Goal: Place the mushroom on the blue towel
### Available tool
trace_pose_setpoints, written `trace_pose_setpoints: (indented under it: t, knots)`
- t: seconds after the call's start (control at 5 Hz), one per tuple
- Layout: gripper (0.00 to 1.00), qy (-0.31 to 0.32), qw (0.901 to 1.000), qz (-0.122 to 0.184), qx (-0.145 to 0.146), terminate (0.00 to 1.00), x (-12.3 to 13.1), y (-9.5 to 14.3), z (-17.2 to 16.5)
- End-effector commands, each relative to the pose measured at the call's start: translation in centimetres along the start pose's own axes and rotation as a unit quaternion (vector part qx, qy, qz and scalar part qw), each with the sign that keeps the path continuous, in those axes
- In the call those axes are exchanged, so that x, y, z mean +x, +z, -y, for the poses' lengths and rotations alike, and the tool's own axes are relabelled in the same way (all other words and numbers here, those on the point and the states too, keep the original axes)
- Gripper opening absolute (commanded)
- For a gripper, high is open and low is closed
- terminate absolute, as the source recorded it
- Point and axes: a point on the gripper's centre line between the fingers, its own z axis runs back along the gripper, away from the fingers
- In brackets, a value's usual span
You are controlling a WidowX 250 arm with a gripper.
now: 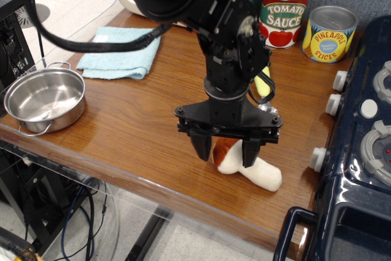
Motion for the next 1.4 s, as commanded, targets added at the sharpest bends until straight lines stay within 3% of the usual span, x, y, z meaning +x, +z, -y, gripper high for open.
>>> trace_pose_setpoints:
  t: [0.0, 0.2, 0.4, 0.6, 0.8, 1.0, 1.2]
  knots:
    - [0.00, 0.017, 0.9997, 0.014, -0.014, 0.00, 0.6, 0.6, -1.2]
    - [0.00, 0.021, 0.9995, 0.011, -0.019, 0.00, 0.8, 1.4, -1.7]
    - [0.00, 0.029, 0.9986, 0.029, -0.033, 0.00, 1.6, 3.5, -2.8]
    - [0.00, 0.044, 0.9960, 0.057, -0.053, 0.00, 3.0, 6.1, -4.8]
    - [0.00, 0.076, 0.9911, 0.096, -0.051, 0.00, 5.1, 7.9, -6.9]
    - [0.00, 0.164, 0.9775, 0.132, -0.011, 0.00, 9.3, 7.9, -10.8]
    - [0.00, 0.237, 0.9599, 0.147, 0.027, 0.00, 13.2, 6.8, -15.1]
